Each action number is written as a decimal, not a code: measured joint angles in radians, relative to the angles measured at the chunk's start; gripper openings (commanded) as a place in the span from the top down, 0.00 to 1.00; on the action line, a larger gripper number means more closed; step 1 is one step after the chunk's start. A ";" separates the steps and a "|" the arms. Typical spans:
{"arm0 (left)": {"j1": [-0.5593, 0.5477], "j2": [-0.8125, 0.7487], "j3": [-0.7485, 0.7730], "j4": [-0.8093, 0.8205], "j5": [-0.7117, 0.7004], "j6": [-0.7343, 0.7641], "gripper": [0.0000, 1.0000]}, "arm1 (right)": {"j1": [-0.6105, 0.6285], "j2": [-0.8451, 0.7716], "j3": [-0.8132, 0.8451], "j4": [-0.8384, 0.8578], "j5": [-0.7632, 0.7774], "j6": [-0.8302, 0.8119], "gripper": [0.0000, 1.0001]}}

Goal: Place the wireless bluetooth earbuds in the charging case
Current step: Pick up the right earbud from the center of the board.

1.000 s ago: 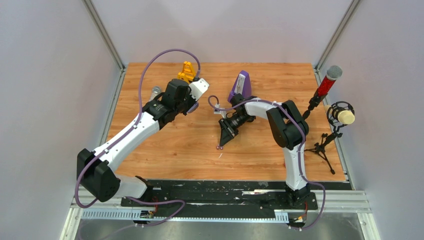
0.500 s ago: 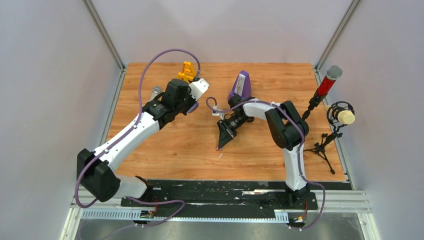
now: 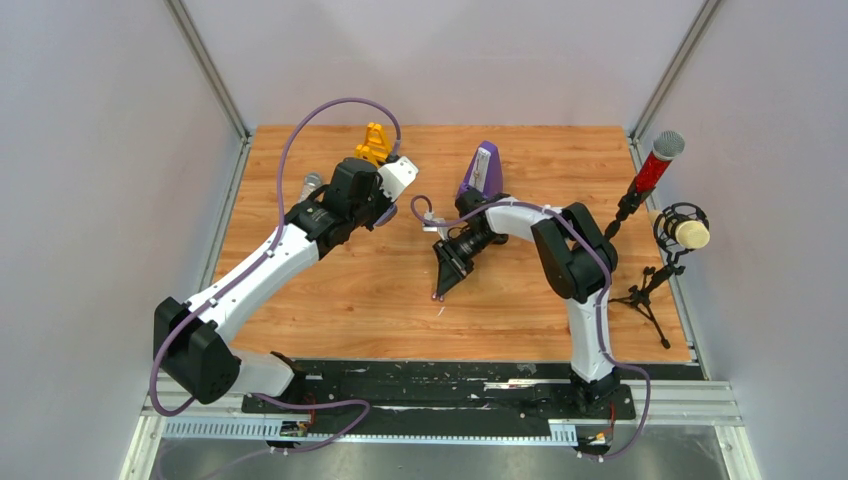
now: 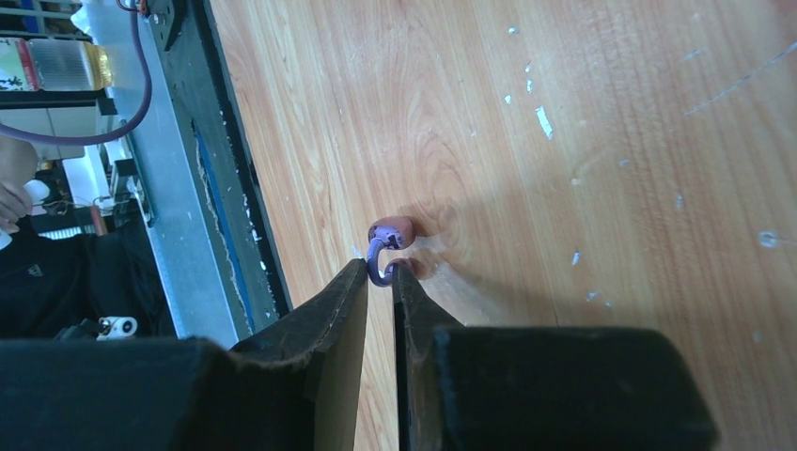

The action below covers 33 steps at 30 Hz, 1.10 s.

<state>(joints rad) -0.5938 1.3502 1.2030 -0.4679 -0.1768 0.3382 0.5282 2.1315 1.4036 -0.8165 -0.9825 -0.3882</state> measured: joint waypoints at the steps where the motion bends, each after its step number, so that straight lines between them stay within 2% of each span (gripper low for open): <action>1: 0.000 0.000 0.000 0.000 0.000 0.000 0.97 | 0.000 -0.004 -0.001 0.002 0.005 0.000 0.82; 33: 0.000 0.000 0.000 0.000 0.001 0.000 0.98 | 0.003 -0.011 -0.003 0.019 0.026 -0.002 0.76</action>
<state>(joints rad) -0.5938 1.3502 1.2030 -0.4679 -0.1761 0.3382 0.5316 2.1204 1.4006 -0.7979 -0.9565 -0.3904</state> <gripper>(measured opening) 0.195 0.244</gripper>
